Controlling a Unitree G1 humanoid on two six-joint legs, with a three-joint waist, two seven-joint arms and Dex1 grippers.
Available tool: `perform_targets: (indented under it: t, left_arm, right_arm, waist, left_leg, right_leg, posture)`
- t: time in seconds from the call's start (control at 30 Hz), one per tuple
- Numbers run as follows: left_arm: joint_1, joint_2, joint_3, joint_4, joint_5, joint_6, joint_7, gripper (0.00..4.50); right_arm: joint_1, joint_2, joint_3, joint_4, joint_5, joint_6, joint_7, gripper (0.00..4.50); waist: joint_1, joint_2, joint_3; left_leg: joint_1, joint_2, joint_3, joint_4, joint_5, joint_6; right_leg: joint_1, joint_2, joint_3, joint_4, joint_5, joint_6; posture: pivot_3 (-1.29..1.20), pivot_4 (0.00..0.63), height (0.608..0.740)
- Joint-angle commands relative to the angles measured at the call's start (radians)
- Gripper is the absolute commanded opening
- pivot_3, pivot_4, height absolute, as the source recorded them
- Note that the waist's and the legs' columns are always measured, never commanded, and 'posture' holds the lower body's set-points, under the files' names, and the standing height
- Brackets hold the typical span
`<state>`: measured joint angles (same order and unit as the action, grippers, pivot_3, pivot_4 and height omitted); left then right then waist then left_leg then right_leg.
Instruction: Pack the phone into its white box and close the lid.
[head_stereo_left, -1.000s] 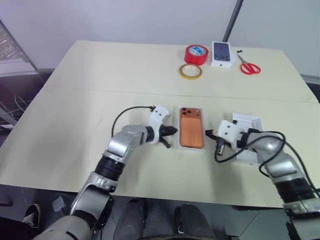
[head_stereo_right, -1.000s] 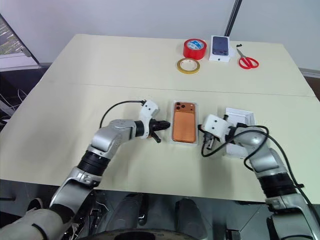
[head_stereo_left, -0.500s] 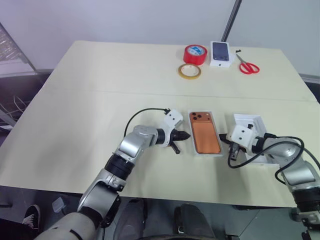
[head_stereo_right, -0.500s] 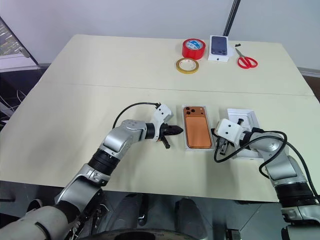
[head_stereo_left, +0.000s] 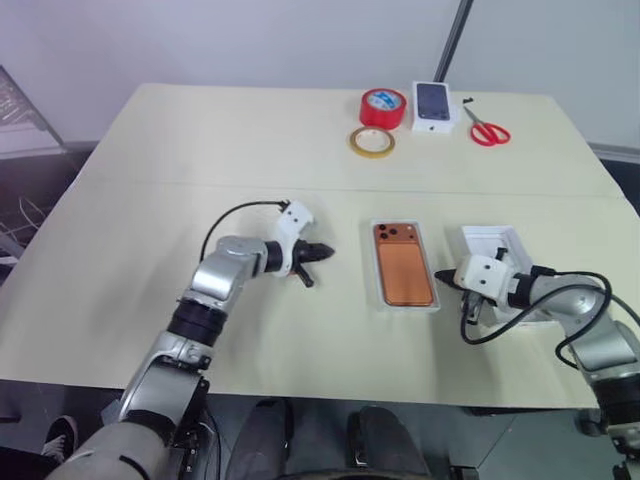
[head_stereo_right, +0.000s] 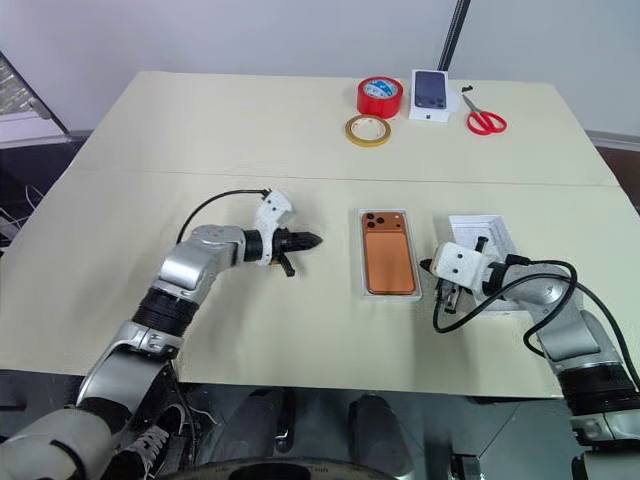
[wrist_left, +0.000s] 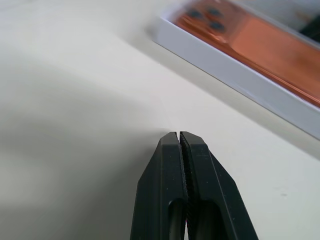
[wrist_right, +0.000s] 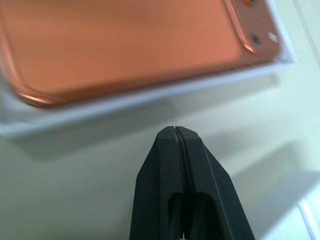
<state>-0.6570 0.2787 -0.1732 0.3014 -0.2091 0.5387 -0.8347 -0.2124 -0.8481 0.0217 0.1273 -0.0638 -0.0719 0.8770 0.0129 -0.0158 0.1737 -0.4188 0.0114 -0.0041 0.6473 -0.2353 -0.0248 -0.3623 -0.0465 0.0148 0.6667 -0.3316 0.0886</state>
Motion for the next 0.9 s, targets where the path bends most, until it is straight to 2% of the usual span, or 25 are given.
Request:
perform_targets:
  t: [0.03, 0.07, 0.13, 0.2, 0.27, 0.4, 0.43, 0.57, 0.7, 0.9]
  left_arm:
    - [0.019, 0.003, 0.060, -0.111, -0.052, -0.048, -0.005, 0.11]
    - [0.031, 0.016, 0.068, -0.136, -0.071, -0.046, -0.029, 0.11]
    - [0.055, 0.044, 0.079, -0.183, -0.107, -0.001, -0.065, 0.62]
    - [0.094, 0.099, 0.091, -0.229, -0.115, -0.016, -0.096, 1.40]
    - [0.128, 0.147, 0.105, -0.252, -0.123, -0.039, -0.121, 2.38]
    - [0.200, 0.249, 0.130, -0.353, -0.175, -0.033, -0.208, 4.45]
    - [0.216, 0.277, 0.126, -0.377, -0.174, -0.045, -0.230, 4.50]
    - [0.237, 0.318, 0.166, -0.400, -0.220, -0.098, -0.291, 4.50]
    - [0.250, 0.345, 0.179, -0.368, -0.189, -0.295, -0.366, 4.50]
    - [0.313, 0.357, 0.156, -0.386, -0.184, -0.373, -0.387, 4.50]
  right_arm:
    - [-0.035, -0.001, -0.055, 0.036, -0.001, -0.003, -0.069, 0.00]
    - [-0.037, 0.002, -0.061, 0.037, 0.010, 0.012, -0.076, 0.00]
    - [-0.025, 0.003, -0.081, 0.006, 0.111, 0.108, -0.003, 0.00]
    - [-0.005, -0.005, -0.108, -0.024, 0.137, 0.128, 0.000, 0.54]
    - [0.006, -0.007, -0.146, -0.053, 0.168, 0.160, -0.009, 1.34]
    - [0.020, 0.015, -0.207, -0.148, 0.193, 0.305, -0.094, 3.41]
    - [0.025, 0.024, -0.219, -0.179, 0.205, 0.352, -0.113, 3.88]
    - [0.045, 0.054, -0.261, -0.296, 0.264, 0.607, -0.180, 3.88]
    - [0.094, 0.050, -0.234, -0.432, 0.268, 0.800, -0.225, 3.88]
    - [0.169, -0.065, -0.203, -0.526, 0.233, 0.900, -0.191, 3.88]
  waist:
    - [-0.001, 0.000, 0.000]
    - [-0.001, 0.000, 0.000]
    - [-0.002, 0.000, 0.000]
    - [-0.004, 0.000, 0.000]
    - [-0.008, 0.002, 0.000]
    - [-0.009, 0.003, 0.001]
    - [-0.009, 0.003, 0.001]
    - [0.000, 0.003, 0.001]
    - [-0.001, 0.003, 0.001]
    - [-0.003, 0.005, 0.000]
  left_leg:
    - [0.000, 0.000, 0.000, 0.000, 0.000, 0.000]
    - [0.000, 0.000, 0.000, 0.000, 0.000, 0.000]
    - [0.000, 0.000, 0.000, 0.000, 0.000, 0.000]
    - [0.000, 0.001, 0.000, -0.001, 0.000, 0.000]
    - [0.000, 0.002, 0.000, -0.001, 0.000, 0.000]
    - [0.000, 0.002, 0.000, -0.001, 0.000, 0.000]
    - [0.000, 0.002, 0.000, -0.001, 0.000, 0.000]
    - [0.000, 0.002, 0.000, -0.001, 0.000, 0.000]
    - [-0.001, 0.001, 0.001, -0.001, 0.000, 0.000]
    - [-0.002, 0.001, 0.001, -0.002, -0.001, 0.001]
  right_leg:
    - [0.000, 0.000, 0.000, 0.000, 0.000, 0.000]
    - [0.000, 0.000, 0.000, 0.000, 0.000, 0.000]
    - [-0.001, 0.000, 0.000, 0.000, 0.000, 0.000]
    - [-0.001, 0.001, 0.000, 0.000, 0.000, 0.000]
    - [-0.001, 0.001, 0.000, 0.000, 0.000, 0.000]
    - [-0.001, 0.001, 0.001, 0.001, 0.000, 0.000]
    - [-0.001, 0.000, 0.001, 0.001, 0.000, 0.000]
    - [-0.001, 0.000, 0.000, 0.000, 0.000, 0.000]
    - [-0.002, -0.002, 0.000, 0.000, 0.000, -0.001]
    - [-0.003, -0.002, 0.001, 0.000, 0.000, -0.001]
  posture:
    - [0.00, 0.150, 0.740]
    - [0.00, 0.150, 0.740]
    - [0.00, 0.150, 0.740]
    - [0.00, 0.150, 0.740]
    - [0.00, 0.150, 0.740]
    - [0.00, 0.150, 0.740]
    - [0.00, 0.150, 0.740]
    - [0.00, 0.150, 0.740]
    - [0.00, 0.150, 0.740]
    - [0.00, 0.150, 0.740]
